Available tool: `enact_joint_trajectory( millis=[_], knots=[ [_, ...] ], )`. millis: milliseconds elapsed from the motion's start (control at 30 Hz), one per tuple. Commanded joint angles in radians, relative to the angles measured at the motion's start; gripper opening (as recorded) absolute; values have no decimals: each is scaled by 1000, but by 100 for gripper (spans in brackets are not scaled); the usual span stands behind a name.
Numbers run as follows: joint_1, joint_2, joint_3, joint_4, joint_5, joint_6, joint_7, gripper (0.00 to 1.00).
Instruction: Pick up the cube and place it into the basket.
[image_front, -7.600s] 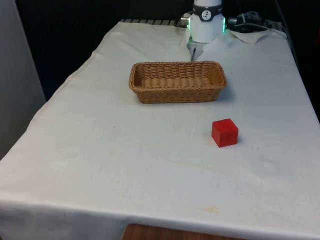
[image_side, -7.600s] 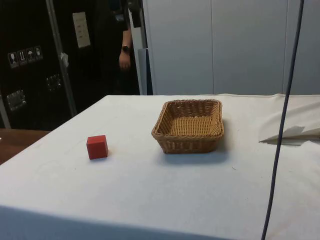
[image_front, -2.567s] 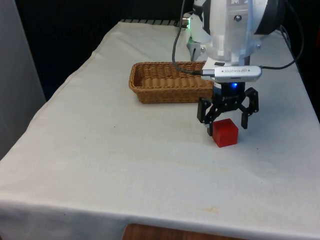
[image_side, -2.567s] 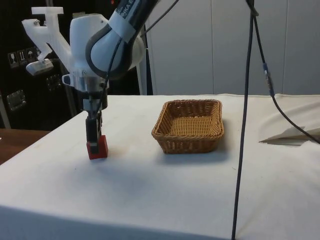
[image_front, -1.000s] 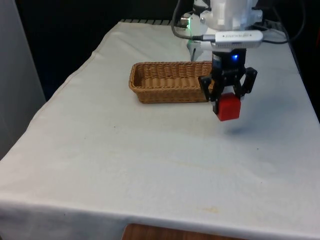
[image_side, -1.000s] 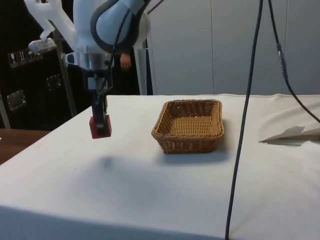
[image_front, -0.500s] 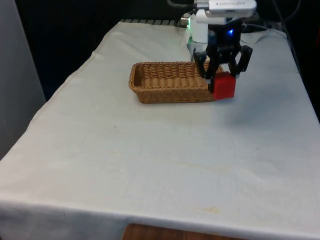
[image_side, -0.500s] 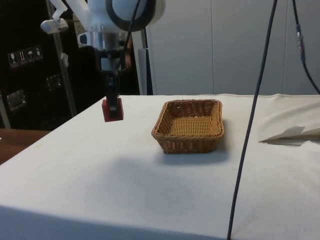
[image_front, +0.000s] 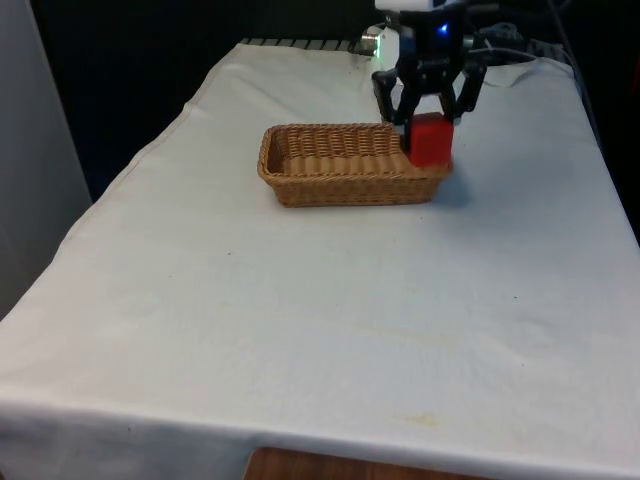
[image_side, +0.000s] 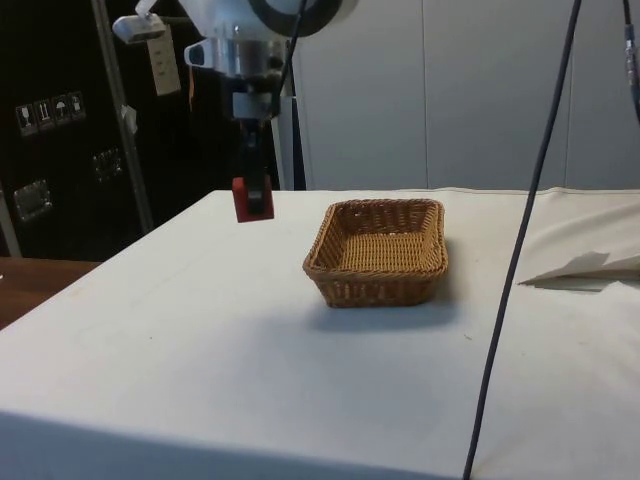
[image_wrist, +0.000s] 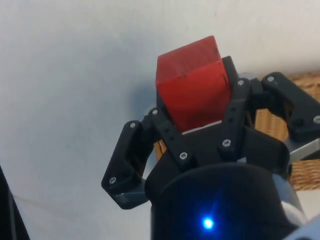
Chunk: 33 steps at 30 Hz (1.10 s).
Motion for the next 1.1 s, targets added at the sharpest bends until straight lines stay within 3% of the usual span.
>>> enact_joint_trajectory(
  millis=[0, 500, 767, 1067],
  knots=[
    [-5, -21, -1, -22, 6, 10, -10, 0],
    [-12, -127, -41, -143, 6, 21, -52, 0],
    [-10, -163, -74, -192, 0, 24, -74, 0],
    [-14, -239, -119, -292, 1, 59, -123, 0]
  ],
)
